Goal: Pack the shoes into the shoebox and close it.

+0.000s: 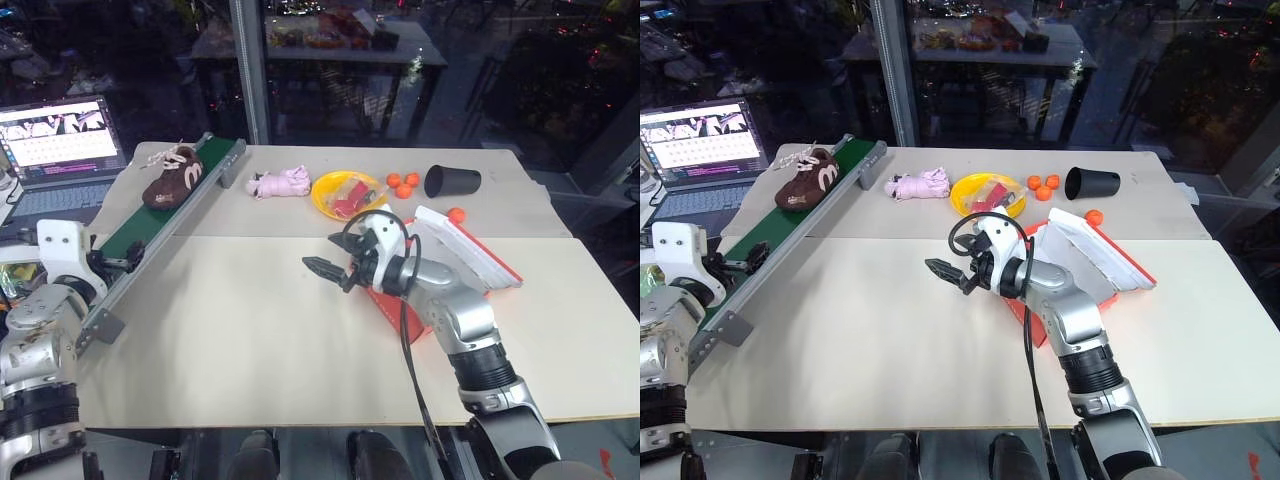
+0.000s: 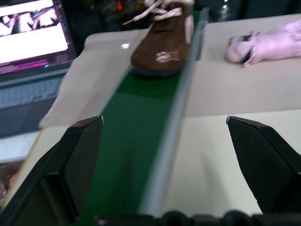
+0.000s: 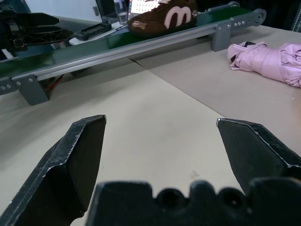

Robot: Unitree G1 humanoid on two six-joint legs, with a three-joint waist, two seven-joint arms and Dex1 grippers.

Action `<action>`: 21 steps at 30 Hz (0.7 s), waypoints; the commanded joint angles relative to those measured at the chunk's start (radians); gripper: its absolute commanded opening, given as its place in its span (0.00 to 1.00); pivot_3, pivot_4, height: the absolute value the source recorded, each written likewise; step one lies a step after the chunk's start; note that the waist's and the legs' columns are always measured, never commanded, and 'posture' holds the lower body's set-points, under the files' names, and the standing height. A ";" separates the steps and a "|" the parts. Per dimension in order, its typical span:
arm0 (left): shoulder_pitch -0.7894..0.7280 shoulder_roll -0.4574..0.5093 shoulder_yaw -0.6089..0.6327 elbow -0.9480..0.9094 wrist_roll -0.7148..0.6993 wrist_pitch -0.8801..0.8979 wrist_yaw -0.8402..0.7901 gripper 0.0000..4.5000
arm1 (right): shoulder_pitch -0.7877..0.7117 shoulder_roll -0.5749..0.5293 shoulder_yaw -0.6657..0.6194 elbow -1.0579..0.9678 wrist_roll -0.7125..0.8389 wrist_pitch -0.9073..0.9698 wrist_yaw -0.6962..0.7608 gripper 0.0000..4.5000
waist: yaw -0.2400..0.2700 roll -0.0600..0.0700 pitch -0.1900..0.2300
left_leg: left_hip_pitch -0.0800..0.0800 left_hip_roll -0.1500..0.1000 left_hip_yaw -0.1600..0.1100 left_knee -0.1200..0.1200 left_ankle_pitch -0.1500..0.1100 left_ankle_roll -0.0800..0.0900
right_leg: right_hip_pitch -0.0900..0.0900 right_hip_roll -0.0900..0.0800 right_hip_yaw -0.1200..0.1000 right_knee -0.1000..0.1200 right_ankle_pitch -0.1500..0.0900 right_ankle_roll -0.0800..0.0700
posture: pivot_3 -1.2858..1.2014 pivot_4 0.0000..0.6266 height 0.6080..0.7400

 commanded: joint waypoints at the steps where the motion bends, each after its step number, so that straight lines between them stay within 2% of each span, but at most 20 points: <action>1: -0.092 0.053 0.002 0.130 0.019 -0.097 -0.037 1.00 | 0.007 -0.002 0.003 -0.055 0.002 0.004 0.000 0.99 | 0.003 0.000 0.000 | 0.000 0.000 0.000 0.000 0.000 0.000 | 0.000 0.000 0.000 0.000 0.000 0.000 | 0.52 0.24 1.00; 11: -0.250 0.092 -0.045 0.444 0.054 -0.250 -0.131 1.00 | 0.033 -0.005 0.000 -0.097 0.002 0.018 -0.025 0.99 | 0.002 -0.001 0.000 | 0.000 0.000 0.001 -0.001 0.000 0.000 | -0.001 0.000 0.000 0.000 0.000 0.000 | 0.52 0.24 1.00; 21: -0.388 0.122 -0.085 0.701 0.105 -0.347 -0.153 1.00 | 0.053 -0.021 -0.006 -0.129 0.001 0.036 -0.042 0.99 | 0.004 -0.001 0.000 | -0.001 0.000 0.001 -0.001 0.000 0.000 | -0.001 0.000 0.000 0.000 0.000 0.000 | 0.52 0.24 1.00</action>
